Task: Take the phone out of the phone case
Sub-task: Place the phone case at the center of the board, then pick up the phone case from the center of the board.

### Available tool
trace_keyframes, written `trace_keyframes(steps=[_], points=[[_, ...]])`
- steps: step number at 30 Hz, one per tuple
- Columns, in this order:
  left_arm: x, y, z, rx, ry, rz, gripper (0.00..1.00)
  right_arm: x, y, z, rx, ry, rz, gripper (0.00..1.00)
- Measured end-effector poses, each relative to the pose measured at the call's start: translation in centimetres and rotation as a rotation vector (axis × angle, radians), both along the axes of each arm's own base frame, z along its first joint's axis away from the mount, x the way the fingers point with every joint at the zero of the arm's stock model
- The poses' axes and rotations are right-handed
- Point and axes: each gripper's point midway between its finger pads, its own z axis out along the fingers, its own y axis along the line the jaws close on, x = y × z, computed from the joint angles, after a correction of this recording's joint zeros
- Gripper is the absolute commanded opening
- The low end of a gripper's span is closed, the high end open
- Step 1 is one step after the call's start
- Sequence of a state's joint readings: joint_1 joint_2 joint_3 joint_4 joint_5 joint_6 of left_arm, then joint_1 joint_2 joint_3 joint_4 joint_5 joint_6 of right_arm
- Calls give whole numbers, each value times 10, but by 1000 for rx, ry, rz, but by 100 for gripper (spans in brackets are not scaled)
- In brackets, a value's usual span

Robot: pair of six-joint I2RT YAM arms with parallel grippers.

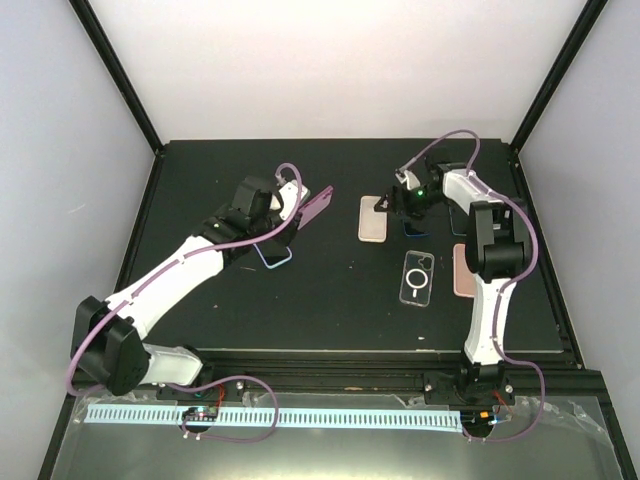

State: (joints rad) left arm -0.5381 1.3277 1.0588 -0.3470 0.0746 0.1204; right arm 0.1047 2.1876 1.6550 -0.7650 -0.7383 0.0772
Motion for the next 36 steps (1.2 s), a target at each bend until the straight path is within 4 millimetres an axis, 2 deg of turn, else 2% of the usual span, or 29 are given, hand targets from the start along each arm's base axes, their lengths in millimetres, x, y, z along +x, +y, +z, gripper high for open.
trace_keyframes(steps=[6,7,12,14,16,19,24,27,30,36], points=[[-13,6,-9,76,31,26,2,-18,1,37,28,-48,-1,86],[-15,10,-5,93,14,44,2,-22,2,46,44,-60,-6,87],[-24,1,8,99,-31,32,1,-42,5,100,119,-171,-36,84],[-24,-1,11,101,-42,33,2,-42,5,117,121,-222,-37,81],[-22,0,14,105,-50,43,1,-34,6,127,98,-269,-33,79],[-17,1,16,113,-59,61,2,-18,5,115,39,-282,-35,72],[-15,4,18,120,-68,77,2,-7,-5,45,-92,-167,-57,65],[-14,4,20,120,-72,81,1,-7,-10,13,-149,-104,-64,61],[-10,3,17,124,-71,86,1,-2,-12,-1,-179,-86,-69,55],[-8,1,7,142,-51,86,2,20,-10,-8,-201,-105,-80,46]])
